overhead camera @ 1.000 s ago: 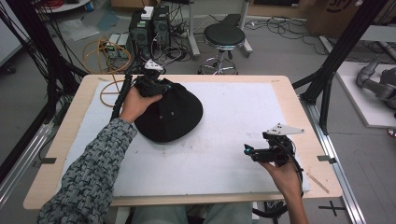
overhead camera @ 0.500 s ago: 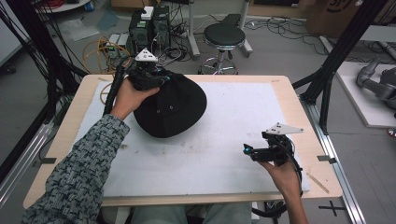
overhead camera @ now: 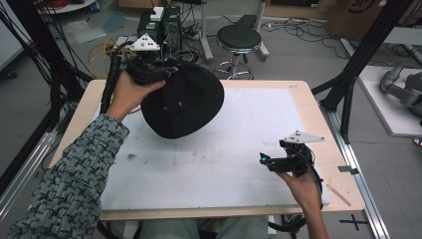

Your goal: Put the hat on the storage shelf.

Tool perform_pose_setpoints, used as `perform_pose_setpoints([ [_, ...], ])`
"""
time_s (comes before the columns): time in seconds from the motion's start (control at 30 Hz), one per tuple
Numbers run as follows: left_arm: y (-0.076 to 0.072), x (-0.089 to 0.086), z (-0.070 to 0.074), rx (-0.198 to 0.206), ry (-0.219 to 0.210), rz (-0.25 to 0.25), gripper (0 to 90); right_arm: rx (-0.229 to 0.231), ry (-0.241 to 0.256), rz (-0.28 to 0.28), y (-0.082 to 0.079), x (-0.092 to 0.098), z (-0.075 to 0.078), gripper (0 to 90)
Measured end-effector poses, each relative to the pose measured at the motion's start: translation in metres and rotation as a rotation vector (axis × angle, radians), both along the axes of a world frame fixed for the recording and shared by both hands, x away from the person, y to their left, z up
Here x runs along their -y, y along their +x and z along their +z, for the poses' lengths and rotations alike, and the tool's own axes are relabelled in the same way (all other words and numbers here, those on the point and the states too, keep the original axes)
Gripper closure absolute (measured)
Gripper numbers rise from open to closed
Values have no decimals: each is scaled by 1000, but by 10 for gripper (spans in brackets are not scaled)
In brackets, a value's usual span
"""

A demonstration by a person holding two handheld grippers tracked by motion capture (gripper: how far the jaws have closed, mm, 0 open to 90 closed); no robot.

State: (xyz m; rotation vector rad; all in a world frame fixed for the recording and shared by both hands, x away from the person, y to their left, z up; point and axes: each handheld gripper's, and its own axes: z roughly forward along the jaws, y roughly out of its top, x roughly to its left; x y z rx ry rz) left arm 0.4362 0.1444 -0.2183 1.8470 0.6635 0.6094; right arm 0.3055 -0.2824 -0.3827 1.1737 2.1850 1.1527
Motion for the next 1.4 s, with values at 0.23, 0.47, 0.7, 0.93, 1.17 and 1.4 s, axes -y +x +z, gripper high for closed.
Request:
perform_pose_setpoints([
  [0.23, -6, -6, 24, 50, -16, 5, 772, 4, 2, -1, 0, 0, 0, 113],
  [0.47, -12, -15, 48, 100, -20, 23, 773, 3, 4, -4, -1, 0, 1, 113],
  [0.7, -16, -30, 60, 117, -30, 59, 773, 4, 4, -5, -1, 0, 1, 113],
  [0.93, -19, -48, 72, 149, -48, 104, 773, 4, 4, -3, -1, -1, 1, 113],
  [1.17, -21, -71, 81, 169, -56, 154, 773, 3, 5, 0, -1, -2, 2, 113],
  [1.4, -19, -95, 84, 178, -58, 221, 772, 4, 2, 0, -1, -2, 1, 113],
])
